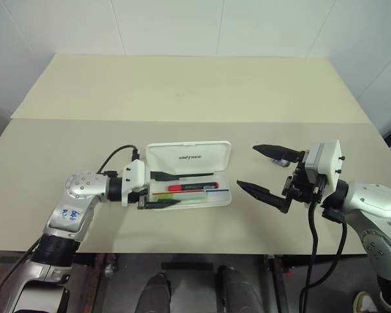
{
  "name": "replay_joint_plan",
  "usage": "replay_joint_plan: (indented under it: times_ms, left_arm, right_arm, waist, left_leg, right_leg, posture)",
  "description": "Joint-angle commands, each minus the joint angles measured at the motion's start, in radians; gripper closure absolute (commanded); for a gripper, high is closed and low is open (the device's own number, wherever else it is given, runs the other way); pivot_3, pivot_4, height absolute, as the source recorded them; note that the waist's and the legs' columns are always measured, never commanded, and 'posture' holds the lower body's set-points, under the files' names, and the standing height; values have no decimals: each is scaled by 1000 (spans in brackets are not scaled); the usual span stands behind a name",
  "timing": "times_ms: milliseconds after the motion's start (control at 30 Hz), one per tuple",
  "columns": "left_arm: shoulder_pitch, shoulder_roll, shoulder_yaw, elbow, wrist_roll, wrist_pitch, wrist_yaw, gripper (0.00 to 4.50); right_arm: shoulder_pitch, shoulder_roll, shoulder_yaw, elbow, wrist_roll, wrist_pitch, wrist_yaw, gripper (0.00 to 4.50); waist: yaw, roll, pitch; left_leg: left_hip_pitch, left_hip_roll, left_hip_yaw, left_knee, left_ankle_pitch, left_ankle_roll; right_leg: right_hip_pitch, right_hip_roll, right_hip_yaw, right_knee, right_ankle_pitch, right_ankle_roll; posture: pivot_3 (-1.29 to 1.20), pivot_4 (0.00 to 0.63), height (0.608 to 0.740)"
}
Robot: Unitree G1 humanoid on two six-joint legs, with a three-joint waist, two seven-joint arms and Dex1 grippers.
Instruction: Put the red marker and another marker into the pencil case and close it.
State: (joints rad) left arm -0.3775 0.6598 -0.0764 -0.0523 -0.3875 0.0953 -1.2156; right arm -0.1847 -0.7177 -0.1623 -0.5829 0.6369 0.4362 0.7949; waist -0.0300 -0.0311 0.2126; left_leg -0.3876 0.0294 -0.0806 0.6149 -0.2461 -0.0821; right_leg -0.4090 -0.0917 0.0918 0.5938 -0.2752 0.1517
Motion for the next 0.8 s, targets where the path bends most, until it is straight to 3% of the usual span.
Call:
replay_joint_plan:
  times_ms: [33, 167, 300, 467, 567, 667, 800]
  left_arm:
    - [19, 33, 51, -59, -54, 26, -24, 1517]
    - [24, 40, 72, -85, -73, 50, -20, 1517]
    - [10, 52, 110, -132, -113, 95, -6, 1517]
    - [-23, 61, 134, -162, -159, 171, 7, 1517]
    - [-43, 71, 153, -190, -200, 235, 20, 977]
    - [-73, 70, 167, -213, -221, 273, 54, 23]
    - [-125, 46, 184, -226, -249, 323, 127, 23]
  right_arm:
    - [-5, 2, -9, 0, 6, -16, 10, 0]
    - [-6, -10, -24, 82, -21, -33, 34, 0]
    - [-40, -70, -17, 297, -115, -56, 74, 0]
    - [-115, -63, -5, 513, -164, -120, 126, 0]
    - [-168, -74, 27, 657, -233, -192, 175, 0]
    - [-266, -73, 57, 835, -280, -235, 222, 0]
    - [-347, -58, 87, 997, -330, -286, 261, 0]
  waist:
    - [1, 0, 0]
    - [1, 0, 0]
    - [2, 0, 0]
    - [0, 0, 0]
    - [-6, 0, 0]
    - [-8, 1, 1]
    - [-7, 1, 1]
  left_leg:
    - [0, 0, 0, 0, 0, 0]
    - [0, 0, 0, 1, 0, 0]
    - [0, 0, 0, 2, 0, 0]
    - [0, 0, 1, 2, 1, 0]
    - [0, 0, 2, 2, 1, 0]
    - [0, 0, 2, 2, 1, 0]
    - [0, 0, 2, 2, 1, 0]
  right_leg:
    - [0, 0, 0, 0, 0, 0]
    - [1, 0, 1, -1, -2, -3]
    - [1, 0, 1, -1, -2, -4]
    - [1, 0, 1, -1, -1, -4]
    - [1, 0, 2, -1, 0, -1]
    - [0, 0, 2, -1, 6, 10]
    - [0, 0, 2, -1, 7, 11]
  posture:
    - [0, 150, 740]
    - [0, 150, 740]
    - [0, 150, 740]
    - [0, 150, 740]
    - [0, 150, 740]
    - [0, 150, 740]
    - [0, 150, 740]
